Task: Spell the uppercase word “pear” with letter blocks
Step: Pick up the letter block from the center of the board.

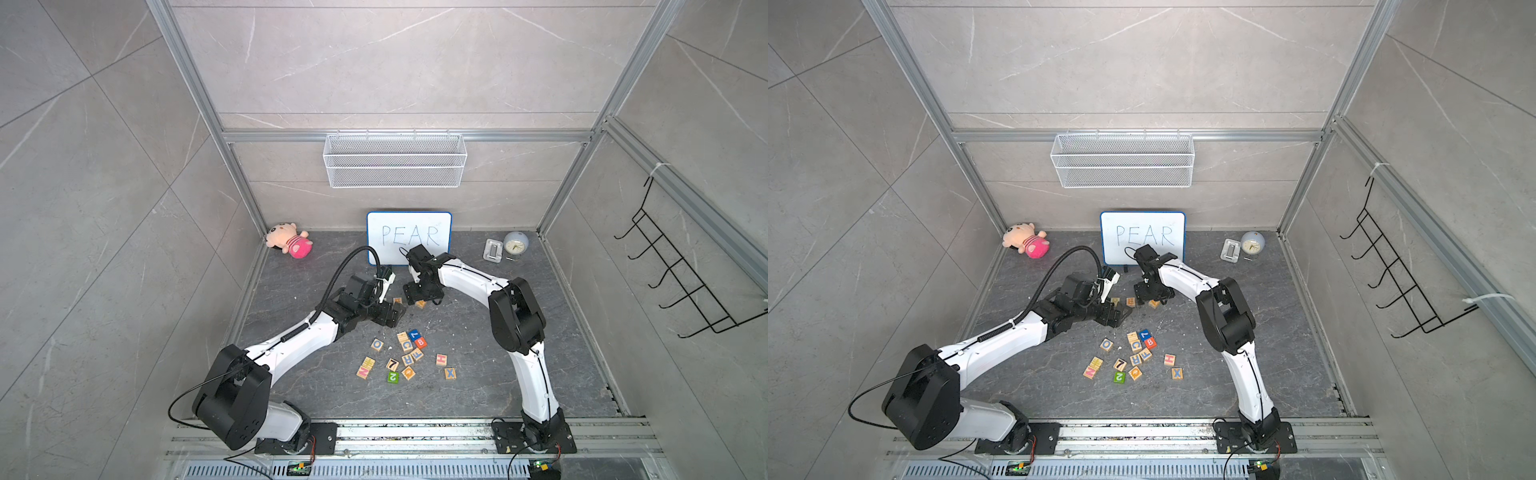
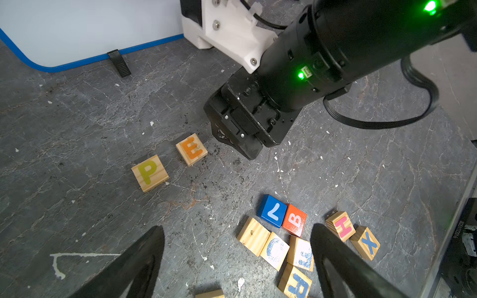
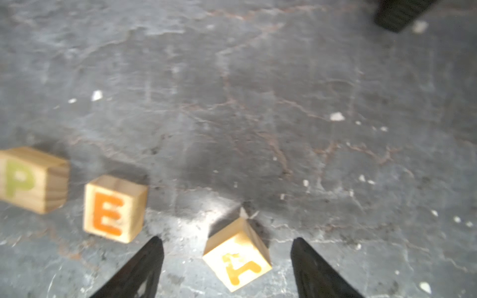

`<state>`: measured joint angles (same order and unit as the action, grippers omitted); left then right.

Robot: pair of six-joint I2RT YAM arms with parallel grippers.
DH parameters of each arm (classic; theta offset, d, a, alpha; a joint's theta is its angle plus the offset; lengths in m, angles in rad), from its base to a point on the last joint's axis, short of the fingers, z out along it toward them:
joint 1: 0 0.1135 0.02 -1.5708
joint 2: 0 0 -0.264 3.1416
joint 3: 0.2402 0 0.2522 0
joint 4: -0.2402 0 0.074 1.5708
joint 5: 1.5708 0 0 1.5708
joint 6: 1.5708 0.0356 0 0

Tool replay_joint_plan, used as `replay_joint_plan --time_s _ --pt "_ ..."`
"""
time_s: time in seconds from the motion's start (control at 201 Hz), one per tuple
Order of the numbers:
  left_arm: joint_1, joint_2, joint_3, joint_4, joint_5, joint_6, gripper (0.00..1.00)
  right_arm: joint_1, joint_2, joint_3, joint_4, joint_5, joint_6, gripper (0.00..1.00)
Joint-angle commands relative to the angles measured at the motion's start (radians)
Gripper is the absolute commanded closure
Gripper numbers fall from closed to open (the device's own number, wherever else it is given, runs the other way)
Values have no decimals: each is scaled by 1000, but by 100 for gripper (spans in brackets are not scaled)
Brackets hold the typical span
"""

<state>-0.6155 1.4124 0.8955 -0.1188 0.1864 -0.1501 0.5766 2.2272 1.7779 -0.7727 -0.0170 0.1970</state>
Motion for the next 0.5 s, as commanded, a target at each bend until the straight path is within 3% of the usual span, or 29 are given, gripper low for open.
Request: replay_joint_plan --time_s 0.0,0.244,0.493 --pt "-3 -28 20 21 15 -5 9 3 10 47 -61 -37 -189 23" --pt "-2 -43 14 11 18 -14 9 -4 47 93 -120 28 -320 24" --pt "-4 -41 22 13 23 -19 9 -10 142 188 -212 -30 -400 29"
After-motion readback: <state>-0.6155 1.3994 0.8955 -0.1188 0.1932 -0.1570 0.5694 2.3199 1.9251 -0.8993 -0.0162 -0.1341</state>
